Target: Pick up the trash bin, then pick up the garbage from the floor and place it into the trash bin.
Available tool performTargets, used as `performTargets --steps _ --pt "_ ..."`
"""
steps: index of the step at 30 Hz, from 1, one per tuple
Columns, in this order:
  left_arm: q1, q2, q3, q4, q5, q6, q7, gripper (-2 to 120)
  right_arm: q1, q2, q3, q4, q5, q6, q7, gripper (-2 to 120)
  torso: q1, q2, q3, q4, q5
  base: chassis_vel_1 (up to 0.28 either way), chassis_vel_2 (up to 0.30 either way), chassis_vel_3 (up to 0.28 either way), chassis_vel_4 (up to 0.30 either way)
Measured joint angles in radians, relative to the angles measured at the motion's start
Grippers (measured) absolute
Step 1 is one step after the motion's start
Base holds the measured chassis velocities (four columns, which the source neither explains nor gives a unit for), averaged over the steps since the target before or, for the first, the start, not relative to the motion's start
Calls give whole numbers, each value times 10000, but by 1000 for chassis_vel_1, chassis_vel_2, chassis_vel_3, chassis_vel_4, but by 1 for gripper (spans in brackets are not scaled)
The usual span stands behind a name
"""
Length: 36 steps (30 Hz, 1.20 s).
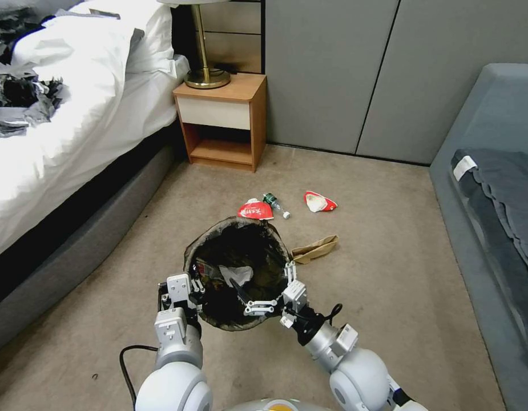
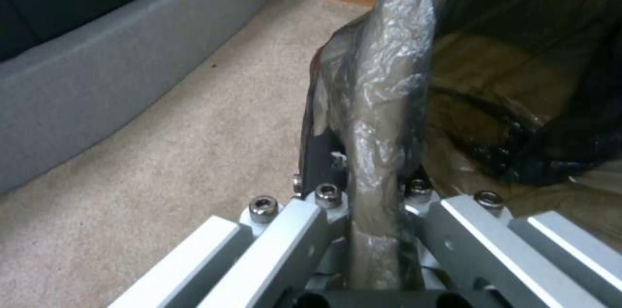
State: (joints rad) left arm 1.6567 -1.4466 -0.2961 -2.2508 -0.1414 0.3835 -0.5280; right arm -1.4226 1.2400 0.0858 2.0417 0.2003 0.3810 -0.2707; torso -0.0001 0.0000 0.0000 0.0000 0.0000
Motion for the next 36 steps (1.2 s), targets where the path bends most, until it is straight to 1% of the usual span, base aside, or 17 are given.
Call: performTargets --steps 2,3,5,7,10,13,14,16,17,20,23,29,36 --pt "-55 0 -54 101 -23 -5 -1 0 -288 228 391 1063 -279 115 497 100 1 0 0 0 0 0 0 0 0" --pt "-55 0 -54 101 -23 -5 -1 0 -288 228 391 1063 -279 115 497 100 1 0 0 0 0 0 0 0 0" --pt "-91 7 -114 202 -47 -6 -1 0 -638 389 753 1866 -451 194 980 100 1 0 0 0 -2 0 0 0 0" --pt "-101 20 -142 245 -54 -10 -2 0 -791 443 857 2050 -505 246 1119 100 1 0 -1 -1 -1 0 0 0 0" --pt "-129 62 -240 308 -108 -18 -17 0 -1396 653 1286 2359 -625 615 1458 100 1 0 -1 0 -3 0 0 0 0" --pt "-147 83 -279 308 -153 -18 -23 0 -1668 744 1453 2364 -645 839 1531 100 1 0 0 -3 3 0 0 0 0" --pt "-175 93 -311 308 -199 -18 -23 0 -1932 873 1662 2295 -650 1135 1587 100 1 0 -1 -1 -2 0 0 0 0" --pt "-195 96 -377 291 -241 -19 -37 0 -2279 1143 2003 2017 -652 1600 1680 100 1 0 0 0 0 0 0 0 0" --pt "-195 96 -377 291 -241 -19 -37 0 -2279 1143 2003 2017 -652 1600 1680 100 1 0 0 0 0 0 0 0 0" --pt "-188 112 -449 196 -308 -23 -47 0 -2645 1416 2442 1530 -651 2102 1886 100 1 0 0 0 1 0 0 0 0" --pt "-236 121 -494 141 -378 -23 -57 0 -2817 1481 2698 1176 -717 2329 2006 100 1 0 0 0 0 0 0 0 0" --pt "-320 123 -522 76 -470 8 -78 0 -2912 1496 2850 858 -748 2415 2455 100 1 0 0 0 0 0 0 0 0" --pt "-341 110 -497 76 -476 18 -83 0 -2814 1466 2936 801 -752 2412 2497 100 0 0 0 0 0 0 0 0 0"
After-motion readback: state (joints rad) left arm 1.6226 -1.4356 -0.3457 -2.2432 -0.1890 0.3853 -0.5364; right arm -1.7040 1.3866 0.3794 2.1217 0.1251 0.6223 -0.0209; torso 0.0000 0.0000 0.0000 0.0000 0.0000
